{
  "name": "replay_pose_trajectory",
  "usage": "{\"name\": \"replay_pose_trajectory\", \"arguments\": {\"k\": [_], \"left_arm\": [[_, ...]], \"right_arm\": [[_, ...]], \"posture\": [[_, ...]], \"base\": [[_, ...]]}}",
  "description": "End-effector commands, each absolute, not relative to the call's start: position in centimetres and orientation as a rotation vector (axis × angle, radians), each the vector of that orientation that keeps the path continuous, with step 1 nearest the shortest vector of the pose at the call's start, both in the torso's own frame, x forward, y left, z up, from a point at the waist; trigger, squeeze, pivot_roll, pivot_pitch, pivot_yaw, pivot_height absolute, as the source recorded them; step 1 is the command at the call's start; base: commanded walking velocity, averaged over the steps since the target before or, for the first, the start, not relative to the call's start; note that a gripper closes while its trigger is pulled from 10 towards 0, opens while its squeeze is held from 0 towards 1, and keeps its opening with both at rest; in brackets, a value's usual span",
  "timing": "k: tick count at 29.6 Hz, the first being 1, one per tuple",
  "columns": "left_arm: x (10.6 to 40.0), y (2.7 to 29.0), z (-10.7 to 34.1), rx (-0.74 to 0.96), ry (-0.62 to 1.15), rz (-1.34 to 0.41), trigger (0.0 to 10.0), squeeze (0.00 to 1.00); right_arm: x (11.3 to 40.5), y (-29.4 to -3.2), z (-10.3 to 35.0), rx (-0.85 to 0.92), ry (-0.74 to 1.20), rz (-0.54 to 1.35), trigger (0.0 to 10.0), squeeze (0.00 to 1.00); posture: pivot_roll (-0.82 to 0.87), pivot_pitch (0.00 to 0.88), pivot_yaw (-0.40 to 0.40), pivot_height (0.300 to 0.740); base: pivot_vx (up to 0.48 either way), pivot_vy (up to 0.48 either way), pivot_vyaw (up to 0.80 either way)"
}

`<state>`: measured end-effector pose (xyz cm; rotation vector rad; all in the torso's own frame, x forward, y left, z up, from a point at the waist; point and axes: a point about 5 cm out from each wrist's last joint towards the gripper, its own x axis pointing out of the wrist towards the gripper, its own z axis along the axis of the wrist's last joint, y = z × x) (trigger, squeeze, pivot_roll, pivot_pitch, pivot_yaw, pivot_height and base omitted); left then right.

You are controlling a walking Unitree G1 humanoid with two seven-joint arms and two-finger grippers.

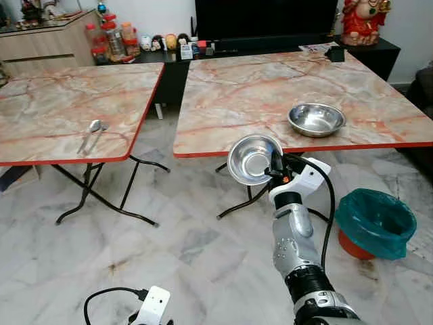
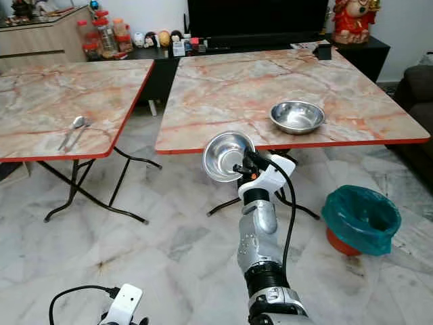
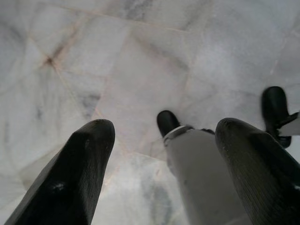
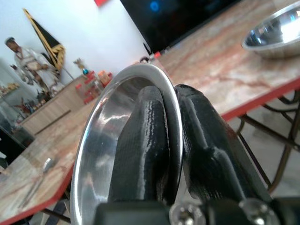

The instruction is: Setting the table

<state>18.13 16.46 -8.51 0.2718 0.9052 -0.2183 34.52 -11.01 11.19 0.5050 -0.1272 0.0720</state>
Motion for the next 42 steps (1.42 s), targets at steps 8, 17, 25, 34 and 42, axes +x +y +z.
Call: {"name": "replay_pose_trajectory", "arguments": {"k": [8, 17, 25, 34, 42], "left_arm": [[18.35, 16.68, -8.39, 0.267, 0.902, -0.207, 10.0, 0.00], [18.48, 16.63, -8.34, 0.265, 0.900, -0.205, 10.0, 0.00], [18.60, 16.65, -8.28, 0.266, 0.897, -0.207, 10.0, 0.00], [18.76, 16.58, -8.21, 0.271, 0.895, -0.213, 10.0, 0.00], [18.92, 16.63, -8.12, 0.269, 0.888, -0.211, 10.0, 0.00]], "right_arm": [[34.95, -10.61, 11.87, 0.529, -0.128, 0.083, 10.0, 0.00], [34.87, -10.57, 12.02, 0.525, -0.143, 0.082, 10.0, 0.00], [34.94, -10.71, 12.23, 0.525, -0.153, 0.078, 10.0, 0.00], [34.98, -10.92, 12.43, 0.526, -0.167, 0.071, 10.0, 0.00], [35.06, -10.79, 12.52, 0.526, -0.167, 0.074, 10.0, 0.00]], "posture": [[0.04, 0.000, 0.043, 0.740], [0.04, 0.000, 0.044, 0.740], [0.04, 0.000, 0.045, 0.740], [0.03, 0.000, 0.047, 0.740], [0.04, 0.000, 0.048, 0.740]], "base": [[0.480, 0.000, 0.00], [0.480, 0.000, -0.29], [0.480, 0.000, 0.00], [0.480, 0.000, 0.00], [0.382, 0.000, 0.00]]}}
